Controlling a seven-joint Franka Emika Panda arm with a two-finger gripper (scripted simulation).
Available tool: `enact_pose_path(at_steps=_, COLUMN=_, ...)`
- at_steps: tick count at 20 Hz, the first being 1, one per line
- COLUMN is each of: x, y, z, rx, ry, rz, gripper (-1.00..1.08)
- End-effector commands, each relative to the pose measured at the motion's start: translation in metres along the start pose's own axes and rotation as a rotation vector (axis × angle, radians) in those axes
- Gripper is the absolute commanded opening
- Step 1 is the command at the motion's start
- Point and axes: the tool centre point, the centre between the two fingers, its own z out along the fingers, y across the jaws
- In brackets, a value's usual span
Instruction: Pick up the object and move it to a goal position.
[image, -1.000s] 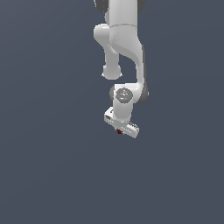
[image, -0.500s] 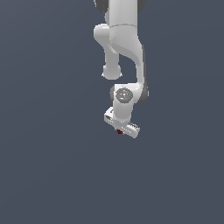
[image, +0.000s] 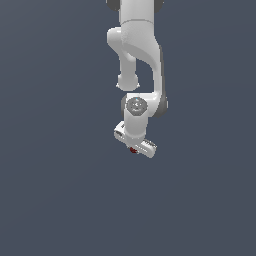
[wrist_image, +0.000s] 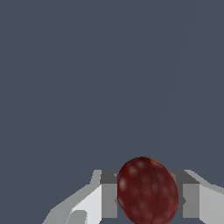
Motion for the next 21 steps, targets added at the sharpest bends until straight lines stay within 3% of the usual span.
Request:
enact_pose_path(at_steps=1, x=0.012, y=0.005, z=-0.014, rx=0.001, ry=0.001, rz=0.001, gripper=-1.00)
enact_pose_path(at_steps=11, x=0.066, y=0.027, z=-0.075, rx=0.000, ry=0.001, rz=0.001, gripper=-1.00)
enact_pose_path(at_steps=21, x=0.083, y=0.032, z=-0.092, rx=0.000, ry=0.001, rz=0.001, gripper=-1.00)
